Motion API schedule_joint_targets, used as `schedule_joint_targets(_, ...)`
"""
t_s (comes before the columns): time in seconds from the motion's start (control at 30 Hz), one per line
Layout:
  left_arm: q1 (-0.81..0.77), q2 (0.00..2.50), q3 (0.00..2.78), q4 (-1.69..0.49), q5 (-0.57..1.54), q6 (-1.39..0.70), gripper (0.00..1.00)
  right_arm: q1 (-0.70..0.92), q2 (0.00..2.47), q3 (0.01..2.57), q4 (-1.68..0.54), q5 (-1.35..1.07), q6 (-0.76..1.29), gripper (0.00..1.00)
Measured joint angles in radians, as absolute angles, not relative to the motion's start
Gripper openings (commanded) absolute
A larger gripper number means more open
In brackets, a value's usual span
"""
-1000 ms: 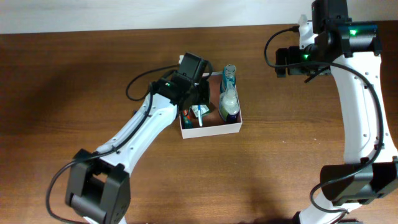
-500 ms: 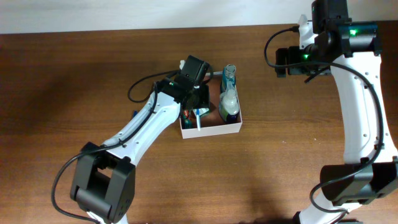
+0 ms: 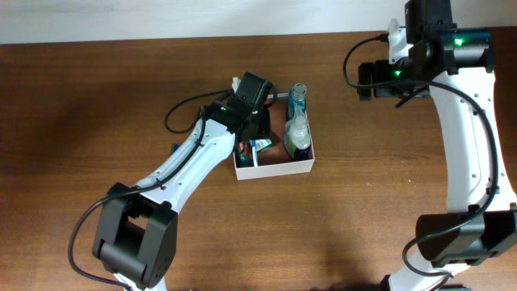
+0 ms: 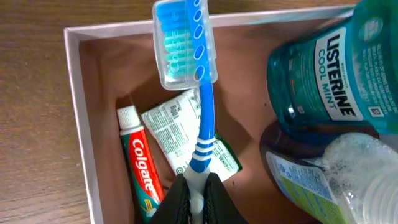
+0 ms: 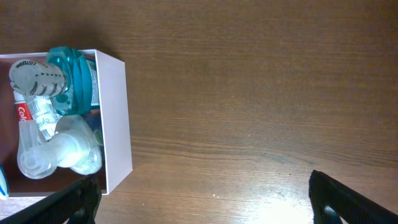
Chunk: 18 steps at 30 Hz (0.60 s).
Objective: Pack container
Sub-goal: 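Lower the toothbrush into the box beside the toothpaste and release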
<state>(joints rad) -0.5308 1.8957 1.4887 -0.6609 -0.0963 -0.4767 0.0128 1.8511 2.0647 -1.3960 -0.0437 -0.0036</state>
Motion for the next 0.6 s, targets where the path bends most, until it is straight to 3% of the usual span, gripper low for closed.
schedule_joint_targets(0.6, -0.531, 1.913, 1.489, -0.669, -0.113, -0.477, 0.01, 0.013, 1.851, 2.065, -1.396, -0.044, -0.004, 0.98)
